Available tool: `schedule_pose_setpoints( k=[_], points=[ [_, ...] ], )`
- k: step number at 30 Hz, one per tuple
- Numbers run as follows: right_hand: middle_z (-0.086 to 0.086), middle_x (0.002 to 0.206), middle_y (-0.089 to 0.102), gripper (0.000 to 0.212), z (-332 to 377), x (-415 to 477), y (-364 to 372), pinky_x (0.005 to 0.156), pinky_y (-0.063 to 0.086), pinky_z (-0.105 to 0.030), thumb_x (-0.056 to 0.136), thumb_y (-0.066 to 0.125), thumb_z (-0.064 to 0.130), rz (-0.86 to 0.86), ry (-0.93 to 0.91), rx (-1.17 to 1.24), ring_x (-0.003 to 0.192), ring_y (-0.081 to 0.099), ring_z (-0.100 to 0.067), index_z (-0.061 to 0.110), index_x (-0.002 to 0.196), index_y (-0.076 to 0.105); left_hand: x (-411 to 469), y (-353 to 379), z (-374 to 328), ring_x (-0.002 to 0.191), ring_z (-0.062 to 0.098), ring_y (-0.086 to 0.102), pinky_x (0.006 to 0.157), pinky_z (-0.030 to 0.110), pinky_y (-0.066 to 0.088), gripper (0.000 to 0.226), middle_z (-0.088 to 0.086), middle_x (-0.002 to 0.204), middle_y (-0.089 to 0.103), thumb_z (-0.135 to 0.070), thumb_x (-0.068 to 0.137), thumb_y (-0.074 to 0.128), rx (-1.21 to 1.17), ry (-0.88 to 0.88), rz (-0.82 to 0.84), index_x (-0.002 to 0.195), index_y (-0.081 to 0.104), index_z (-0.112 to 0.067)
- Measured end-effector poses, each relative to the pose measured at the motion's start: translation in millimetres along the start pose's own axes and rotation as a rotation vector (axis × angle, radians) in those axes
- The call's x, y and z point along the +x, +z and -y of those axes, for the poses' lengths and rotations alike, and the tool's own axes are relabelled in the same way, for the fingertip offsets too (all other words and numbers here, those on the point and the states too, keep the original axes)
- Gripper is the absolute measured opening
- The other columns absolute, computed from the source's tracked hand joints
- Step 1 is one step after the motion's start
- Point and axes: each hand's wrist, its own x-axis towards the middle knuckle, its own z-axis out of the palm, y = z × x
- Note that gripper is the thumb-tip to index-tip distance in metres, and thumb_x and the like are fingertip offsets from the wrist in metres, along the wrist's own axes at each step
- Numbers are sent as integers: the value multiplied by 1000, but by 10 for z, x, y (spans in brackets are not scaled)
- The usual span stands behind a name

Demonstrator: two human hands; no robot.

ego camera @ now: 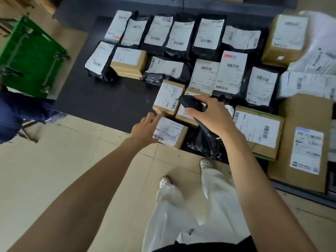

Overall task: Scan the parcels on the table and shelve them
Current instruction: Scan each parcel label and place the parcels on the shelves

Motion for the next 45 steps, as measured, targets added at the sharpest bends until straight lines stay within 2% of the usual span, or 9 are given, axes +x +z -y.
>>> schedule_pose_setpoints(
  k=[4, 8, 16, 19, 23, 28, 33, 38, 45],
  points=[
    [10, 126, 64, 59, 58, -330, 279, 90, 51, -37, 85, 68, 57, -74, 35, 10, 106, 63, -16, 37, 138, 54, -119, 23, 225, 122, 25, 48, 82, 42, 56, 105, -1, 147, 27, -41, 68, 86, 40, 141, -40, 148, 19, -24],
    [8, 123, 66, 55, 219, -620, 604, 93, 53, -43, 84, 69, 55, -109, 57, 34, 104, 65, -19, 38, 134, 56, -351, -104, 536, 110, 22, 55, 77, 39, 55, 98, -6, 146, 31, -39, 68, 85, 38, 233, -182, 143, 24, -23],
    [13, 133, 62, 59, 973, -1005, 877, 99, 49, -41, 84, 67, 57, -218, -131, 89, 120, 59, -15, 38, 138, 55, -786, -788, 1219, 126, 25, 45, 88, 50, 55, 99, 0, 147, 34, -36, 65, 86, 38, 229, -555, 144, 29, -17],
    [16, 132, 60, 58, 1212, -1111, 823, 97, 50, -41, 85, 66, 57, -244, -186, 62, 115, 60, -14, 41, 139, 52, -823, -1148, 1295, 131, 29, 40, 95, 54, 47, 100, 4, 149, 34, -34, 65, 85, 50, 191, -684, 146, 29, -15],
    [15, 141, 55, 62, 1376, -1201, 749, 102, 45, -38, 86, 67, 54, -224, -263, 38, 128, 52, -14, 38, 144, 49, -806, -1500, 1262, 130, 31, 40, 99, 52, 42, 98, 4, 147, 33, -37, 66, 84, 26, 174, -812, 144, 29, -17],
    [13, 151, 47, 67, 1355, -1277, 738, 102, 38, -38, 88, 65, 53, -224, -244, -21, 138, 44, -15, 36, 149, 43, -795, -1668, 1175, 131, 31, 37, 104, 55, 40, 97, 5, 146, 30, -39, 68, 85, 48, 201, -837, 143, 27, -18],
    [10, 142, 57, 61, 1295, -1319, 679, 95, 41, -38, 91, 63, 50, -247, -218, -35, 128, 52, -17, 34, 147, 46, -763, -1652, 1113, 131, 31, 37, 103, 55, 41, 94, 5, 146, 31, -37, 69, 83, 72, 208, -817, 143, 28, -17],
    [15, 154, 43, 67, 1227, -1305, 718, 109, 38, -45, 91, 61, 54, -216, -191, -88, 140, 41, -15, 37, 152, 38, -720, -1594, 1066, 129, 31, 38, 102, 54, 41, 95, 4, 146, 32, -36, 68, 84, 72, 211, -801, 143, 29, -17],
    [14, 155, 41, 63, 1258, -1346, 790, 108, 38, -43, 94, 58, 51, -160, -187, -119, 139, 42, -16, 39, 152, 37, -709, -1506, 1110, 130, 33, 40, 98, 55, 43, 98, 8, 148, 33, -31, 66, 86, 57, 212, -800, 144, 28, -17]
  ],
)
